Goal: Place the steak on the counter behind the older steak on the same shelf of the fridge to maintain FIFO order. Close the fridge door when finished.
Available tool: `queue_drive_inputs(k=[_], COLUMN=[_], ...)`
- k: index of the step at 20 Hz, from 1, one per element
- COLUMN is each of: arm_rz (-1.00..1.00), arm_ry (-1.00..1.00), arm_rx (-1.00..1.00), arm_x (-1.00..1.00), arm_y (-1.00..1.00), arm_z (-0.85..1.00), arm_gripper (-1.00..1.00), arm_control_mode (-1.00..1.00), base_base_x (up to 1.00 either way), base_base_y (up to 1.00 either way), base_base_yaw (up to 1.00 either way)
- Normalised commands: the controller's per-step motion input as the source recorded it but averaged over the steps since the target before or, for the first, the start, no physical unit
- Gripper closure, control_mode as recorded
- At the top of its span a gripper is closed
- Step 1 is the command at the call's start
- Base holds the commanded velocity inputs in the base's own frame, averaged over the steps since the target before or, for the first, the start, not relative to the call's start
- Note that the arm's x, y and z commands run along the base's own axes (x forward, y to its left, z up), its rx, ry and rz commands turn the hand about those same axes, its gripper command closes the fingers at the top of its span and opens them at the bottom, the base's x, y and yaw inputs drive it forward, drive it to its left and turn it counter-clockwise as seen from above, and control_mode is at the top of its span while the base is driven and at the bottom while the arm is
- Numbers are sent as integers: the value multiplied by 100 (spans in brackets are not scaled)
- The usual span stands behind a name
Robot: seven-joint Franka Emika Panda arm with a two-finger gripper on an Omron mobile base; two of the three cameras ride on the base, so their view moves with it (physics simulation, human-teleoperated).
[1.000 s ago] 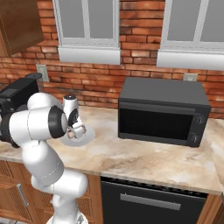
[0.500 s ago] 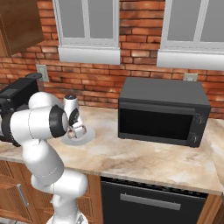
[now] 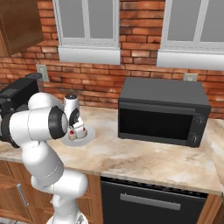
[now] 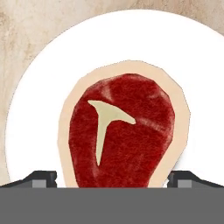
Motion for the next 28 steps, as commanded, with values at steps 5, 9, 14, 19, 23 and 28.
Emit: queue_drive_inputs(k=[5,9,14,19,23,28], arm_rz=[0,3,6,3,0,0], arm_ry=[0,5,8,1,-5,-12], arm_rx=[0,0,0,0,0,0], arm_x=[5,10,12,-3,-17,-31], arm_y=[0,0,8,3,10,11], arm_z=[-8,-44,-56,-72,-99,-100], arm_gripper=[-100,-100,-100,-100,-100,100], arm_control_mode=[-100,-100,-100,-100,-100,-100], base_base_x=[0,0,0,0,0,0], base_base_y=[0,0,0,0,0,0], base_base_yaw=[0,0,0,0,0,0])
